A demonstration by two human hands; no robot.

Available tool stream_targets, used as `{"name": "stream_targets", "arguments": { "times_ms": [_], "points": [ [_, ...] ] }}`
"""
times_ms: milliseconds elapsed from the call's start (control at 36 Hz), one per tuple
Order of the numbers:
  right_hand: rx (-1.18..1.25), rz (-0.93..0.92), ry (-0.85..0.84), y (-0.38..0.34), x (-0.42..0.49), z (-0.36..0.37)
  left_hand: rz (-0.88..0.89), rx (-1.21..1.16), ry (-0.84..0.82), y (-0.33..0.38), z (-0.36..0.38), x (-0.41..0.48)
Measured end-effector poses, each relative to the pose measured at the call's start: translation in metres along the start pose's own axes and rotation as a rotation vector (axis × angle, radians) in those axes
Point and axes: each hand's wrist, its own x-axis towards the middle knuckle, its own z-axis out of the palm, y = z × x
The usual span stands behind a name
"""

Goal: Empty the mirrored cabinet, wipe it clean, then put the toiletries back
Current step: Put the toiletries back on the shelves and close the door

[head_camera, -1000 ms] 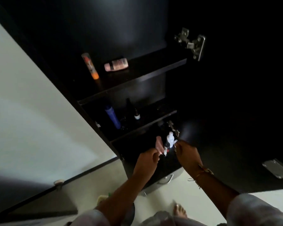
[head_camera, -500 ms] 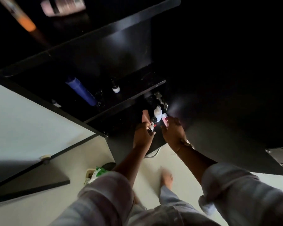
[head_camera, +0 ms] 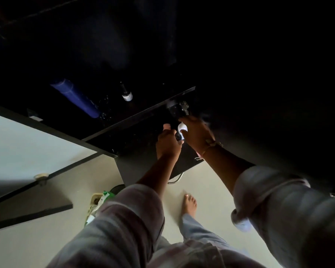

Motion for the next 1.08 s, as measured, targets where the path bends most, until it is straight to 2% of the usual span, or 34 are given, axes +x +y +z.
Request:
{"name": "stream_targets", "arguments": {
  "times_ms": [500,917,1083],
  "points": [
    [-0.093,0.118,-0.004,-0.007,0.004,-0.01,-0.023,-0.126,-0.042,-0.001,0.006,0.007],
    [-0.147,0.13,0.192,-0.048,-0.039,-0.054,0.085,-0.16,0.099,0.023,-0.063,-0.026],
    [-0.133,0.147,0.278,-0.076,-0.066,-0.076,0.131,-0.275,0.145,0.029,-0.097,-0.059]
  ]
}}
